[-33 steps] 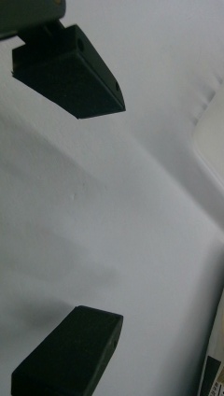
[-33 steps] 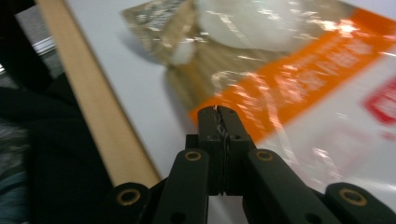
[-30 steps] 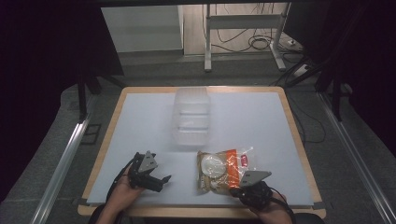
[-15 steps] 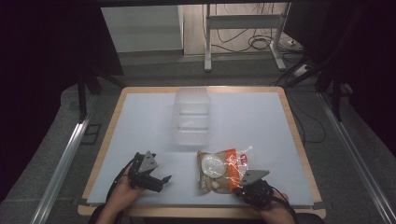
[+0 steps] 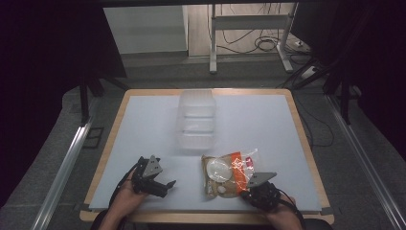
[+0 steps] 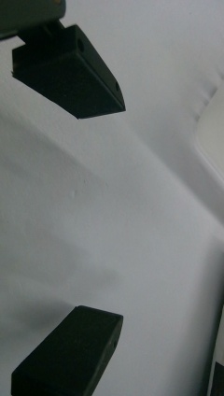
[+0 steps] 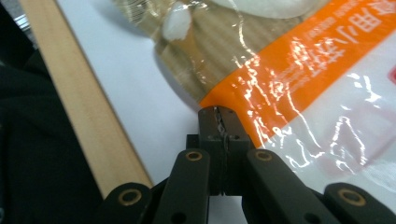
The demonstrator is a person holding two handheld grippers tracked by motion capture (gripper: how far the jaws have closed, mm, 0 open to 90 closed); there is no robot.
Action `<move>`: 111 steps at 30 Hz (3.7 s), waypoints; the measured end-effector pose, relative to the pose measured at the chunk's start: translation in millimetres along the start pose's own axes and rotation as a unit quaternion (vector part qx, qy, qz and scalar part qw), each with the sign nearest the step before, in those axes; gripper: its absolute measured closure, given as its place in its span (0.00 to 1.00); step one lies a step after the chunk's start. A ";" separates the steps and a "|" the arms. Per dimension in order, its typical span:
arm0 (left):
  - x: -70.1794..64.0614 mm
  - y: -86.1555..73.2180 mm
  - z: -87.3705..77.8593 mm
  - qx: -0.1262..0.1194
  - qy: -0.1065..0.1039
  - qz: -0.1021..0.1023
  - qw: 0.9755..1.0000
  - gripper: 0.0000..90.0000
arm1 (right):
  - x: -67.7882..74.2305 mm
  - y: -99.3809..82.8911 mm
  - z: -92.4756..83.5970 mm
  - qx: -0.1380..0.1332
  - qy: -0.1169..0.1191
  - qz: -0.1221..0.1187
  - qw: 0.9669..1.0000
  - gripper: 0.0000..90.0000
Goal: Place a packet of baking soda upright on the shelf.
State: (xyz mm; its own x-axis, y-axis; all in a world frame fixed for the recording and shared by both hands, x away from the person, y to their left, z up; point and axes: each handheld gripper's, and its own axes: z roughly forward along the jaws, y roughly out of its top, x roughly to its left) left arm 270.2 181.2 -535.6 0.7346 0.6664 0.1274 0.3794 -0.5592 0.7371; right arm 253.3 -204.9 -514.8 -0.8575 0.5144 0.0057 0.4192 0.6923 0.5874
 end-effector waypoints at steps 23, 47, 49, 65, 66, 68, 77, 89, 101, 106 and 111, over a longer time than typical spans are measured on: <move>-2.5 0.6 1.6 0.008 0.001 0.008 1.000 0.03 | 7.3 4.5 4.9 -0.002 0.009 -0.028 1.000 0.98; -4.5 1.4 3.7 0.012 0.000 0.013 1.000 0.03 | -24.0 6.7 3.7 0.002 -0.099 0.005 0.995 0.99; -4.4 1.2 3.8 0.013 0.000 0.013 1.000 0.03 | -21.8 6.0 3.3 -0.002 -0.076 0.004 0.997 0.98; -5.3 0.8 3.2 0.014 0.002 0.013 1.000 0.03 | 15.7 9.0 3.3 0.023 -0.013 -0.052 0.998 0.98; -5.0 0.8 3.3 0.014 0.001 0.014 1.000 0.03 | 12.7 4.9 -0.3 0.023 -0.014 -0.044 0.999 0.98; -5.3 0.6 3.5 0.015 0.001 0.013 1.000 0.03 | 6.9 -2.8 -7.5 0.028 -0.034 -0.038 0.998 0.98; -5.9 0.9 4.0 0.016 0.001 0.014 1.000 0.03 | -7.5 -11.9 -15.7 0.037 -0.093 -0.036 0.994 0.98; -5.7 0.7 4.4 0.017 -0.001 0.015 1.000 0.03 | -20.3 -13.4 -18.3 0.019 -0.073 0.002 0.997 0.97; -6.6 1.1 4.9 0.018 -0.001 0.020 1.000 0.03 | 22.4 5.7 2.3 0.041 -0.099 -0.129 0.986 0.98; -7.3 1.4 4.9 0.019 -0.002 0.020 1.000 0.03 | 22.1 9.5 8.7 0.041 -0.135 -0.156 0.978 0.99; -6.9 1.3 4.6 0.018 -0.002 0.021 1.000 0.03 | 13.1 10.7 10.1 0.051 -0.174 -0.152 0.972 0.98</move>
State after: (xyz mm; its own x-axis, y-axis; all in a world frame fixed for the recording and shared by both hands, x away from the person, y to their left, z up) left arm 268.3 173.7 -538.6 0.7526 0.6399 0.1555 0.3674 -0.6040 0.7073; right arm 249.6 -185.7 -516.7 -0.8016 0.4051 -0.4397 0.2040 0.8766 0.4357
